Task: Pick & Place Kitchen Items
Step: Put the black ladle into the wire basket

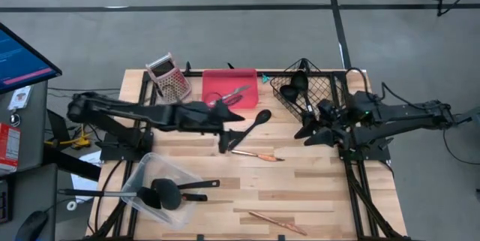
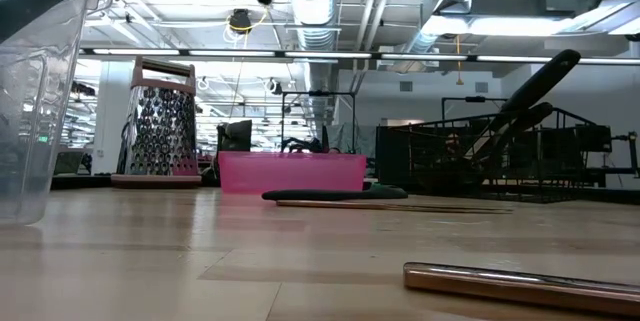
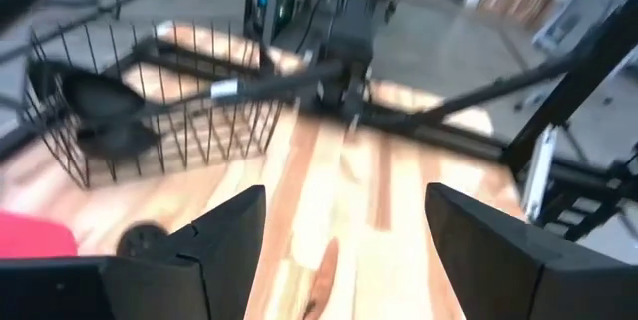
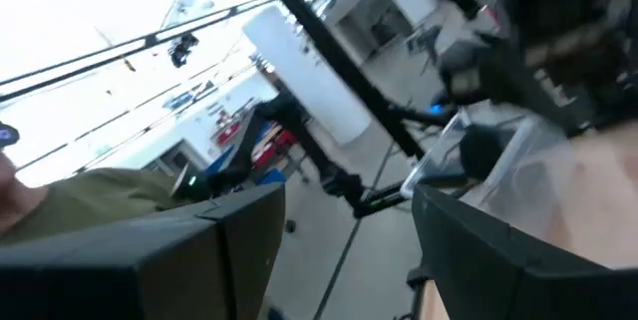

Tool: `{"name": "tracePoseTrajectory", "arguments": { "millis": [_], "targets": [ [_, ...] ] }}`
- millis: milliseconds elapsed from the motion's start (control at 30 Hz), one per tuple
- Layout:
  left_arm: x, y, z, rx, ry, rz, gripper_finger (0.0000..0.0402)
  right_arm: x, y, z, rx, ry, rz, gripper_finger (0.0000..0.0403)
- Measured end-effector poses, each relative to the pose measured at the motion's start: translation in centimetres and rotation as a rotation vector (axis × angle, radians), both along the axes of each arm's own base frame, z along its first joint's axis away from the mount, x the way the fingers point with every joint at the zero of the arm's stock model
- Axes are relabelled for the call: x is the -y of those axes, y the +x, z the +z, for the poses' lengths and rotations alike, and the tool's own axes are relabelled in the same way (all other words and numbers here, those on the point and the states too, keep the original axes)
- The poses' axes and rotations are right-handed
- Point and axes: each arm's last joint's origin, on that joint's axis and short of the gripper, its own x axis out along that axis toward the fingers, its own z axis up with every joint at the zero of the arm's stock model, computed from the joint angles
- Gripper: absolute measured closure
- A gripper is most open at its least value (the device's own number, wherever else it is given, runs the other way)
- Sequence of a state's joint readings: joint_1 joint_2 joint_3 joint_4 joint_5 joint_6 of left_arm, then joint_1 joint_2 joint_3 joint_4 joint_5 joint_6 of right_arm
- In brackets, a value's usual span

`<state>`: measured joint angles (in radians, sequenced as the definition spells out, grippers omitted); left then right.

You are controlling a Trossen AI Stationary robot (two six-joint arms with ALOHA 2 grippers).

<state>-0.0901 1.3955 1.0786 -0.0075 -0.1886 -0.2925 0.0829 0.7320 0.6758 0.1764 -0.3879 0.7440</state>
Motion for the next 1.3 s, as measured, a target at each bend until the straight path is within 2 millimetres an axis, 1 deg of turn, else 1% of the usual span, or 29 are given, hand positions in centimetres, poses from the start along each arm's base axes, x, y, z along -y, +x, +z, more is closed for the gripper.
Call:
{"name": "tracePoseTrajectory", "arguments": {
  "millis": [133, 267, 400, 533, 700, 1067, 1300],
  "targets": [
    [0.3, 1.9, -1.9, -0.064, 0.004, -0.002, 0.0144, 0.2, -0.9, 0.1, 0.002, -0.014, -0.051, 0.0182],
    [0.4, 3.6, -2.8, -0.096, 0.016, 0.022, 0.0144, 0.3, -1.3, -0.1, -0.027, -0.017, -0.058, 0.0182],
    [0.3, 4.4, -3.9, -0.134, 0.039, 0.058, 0.0144, 0.3, -1.5, -0.2, -0.047, -0.019, -0.058, 0.0182],
    [0.7, 5.2, -5.6, -0.181, 0.021, 0.074, 0.0144, 0.3, -1.5, -0.5, -0.064, -0.039, -0.059, 0.0182],
    [1.1, 5.6, -7.9, -0.275, 0.043, 0.13, 0.0144, 0.3, -1.5, -0.7, -0.084, -0.041, -0.058, 0.0182],
    [0.8, 5.9, -11.1, -0.409, 0.086, 0.24, 0.0144, 0.3, -1.5, -0.6, -0.08, -0.044, -0.056, 0.0182],
    [0.7, 6.7, -14.2, -0.493, 0.108, 0.253, 0.0144, 0.3, -1.5, -0.6, -0.079, -0.044, -0.055, 0.0182]
  ]
}}
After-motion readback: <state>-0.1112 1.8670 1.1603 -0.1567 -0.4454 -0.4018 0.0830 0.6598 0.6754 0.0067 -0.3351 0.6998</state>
